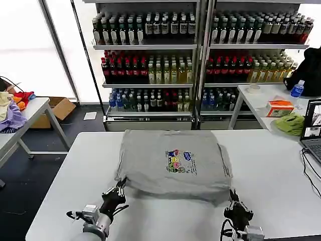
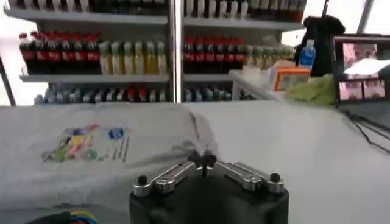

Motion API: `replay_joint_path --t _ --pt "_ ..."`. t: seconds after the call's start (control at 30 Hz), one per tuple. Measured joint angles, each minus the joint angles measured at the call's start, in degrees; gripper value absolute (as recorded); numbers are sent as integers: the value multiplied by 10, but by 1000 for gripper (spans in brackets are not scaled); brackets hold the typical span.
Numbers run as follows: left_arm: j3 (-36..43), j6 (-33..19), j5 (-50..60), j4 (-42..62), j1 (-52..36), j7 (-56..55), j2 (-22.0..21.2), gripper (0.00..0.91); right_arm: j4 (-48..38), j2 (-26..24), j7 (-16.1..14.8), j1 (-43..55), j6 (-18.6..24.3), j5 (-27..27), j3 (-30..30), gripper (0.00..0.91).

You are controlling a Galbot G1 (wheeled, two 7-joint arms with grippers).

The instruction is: Fold and organize the clothes.

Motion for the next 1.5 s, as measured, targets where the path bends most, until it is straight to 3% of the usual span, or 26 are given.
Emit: replay_joint_path --t 0.43,0.47,0.5,0.57,0.83,1.13,1.5 --pt "21 1 -24 104 -122 0 4 0 -132 0 -17 164 -15 0 -21 0" --pt "24 3 -24 112 -129 -1 4 0 -141 -1 -19 174 -18 1 -24 141" --pt "26 4 -25 120 -138 -1 4 40 -149 0 -21 183 -21 2 -25 907" --pt "31 8 -25 137 -152 -1 3 907 -164 1 -27 201 -31 4 -29 907" --pt "37 27 -29 180 -193 -4 1 907 -205 16 -27 261 -57 44 -31 907" --pt "32 46 -30 186 -204 -15 2 907 -219 40 9 301 -67 99 -45 907" --pt "25 74 -17 147 -176 -20 8 907 -209 42 49 310 -90 122 -42 907"
